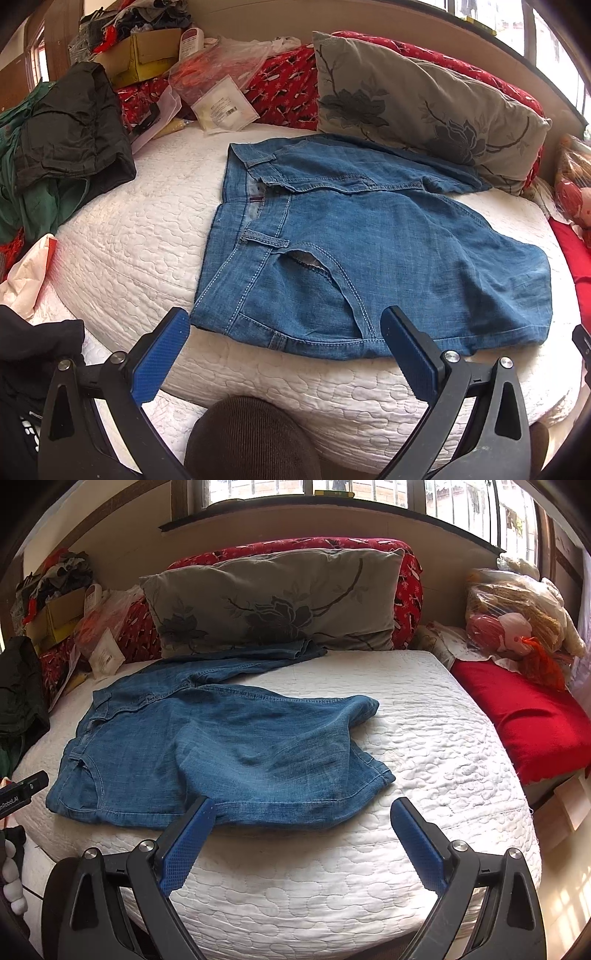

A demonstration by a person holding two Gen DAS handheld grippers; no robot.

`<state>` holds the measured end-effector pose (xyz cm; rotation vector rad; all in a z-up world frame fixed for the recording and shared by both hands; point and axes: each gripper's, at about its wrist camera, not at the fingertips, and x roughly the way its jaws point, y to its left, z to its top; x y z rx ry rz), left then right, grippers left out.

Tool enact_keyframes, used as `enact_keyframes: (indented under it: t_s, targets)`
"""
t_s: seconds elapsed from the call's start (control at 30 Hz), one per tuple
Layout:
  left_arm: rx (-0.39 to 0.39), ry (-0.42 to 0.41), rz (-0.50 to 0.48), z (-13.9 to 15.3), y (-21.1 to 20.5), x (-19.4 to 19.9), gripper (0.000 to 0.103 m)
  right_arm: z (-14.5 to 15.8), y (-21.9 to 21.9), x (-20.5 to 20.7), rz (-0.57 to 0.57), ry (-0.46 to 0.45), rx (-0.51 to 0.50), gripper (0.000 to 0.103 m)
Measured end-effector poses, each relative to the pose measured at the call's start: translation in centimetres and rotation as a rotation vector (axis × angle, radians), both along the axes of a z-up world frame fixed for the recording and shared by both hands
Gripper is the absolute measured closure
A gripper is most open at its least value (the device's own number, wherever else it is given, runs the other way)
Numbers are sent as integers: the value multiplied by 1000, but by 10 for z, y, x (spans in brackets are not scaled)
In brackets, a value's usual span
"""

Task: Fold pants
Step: 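Move both grippers toward the blue jeans lying on the bed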

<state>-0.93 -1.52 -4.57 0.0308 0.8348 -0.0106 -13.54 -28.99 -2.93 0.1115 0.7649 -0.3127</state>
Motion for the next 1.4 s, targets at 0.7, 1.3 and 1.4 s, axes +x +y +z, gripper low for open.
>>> enact_keyframes:
  t_s: [0.7,1.3,1.4]
  targets:
    - [14,33,-74,2,-19,-2,0,1,-14,-4,-39,5,19,6]
    - [-9,52,-77,3,-21,-2,0,-1,-13,-3,-43,13,30,6]
    - [-15,57,-78,2,-21,-1,0,-2,-13,-3,-43,15,29,6]
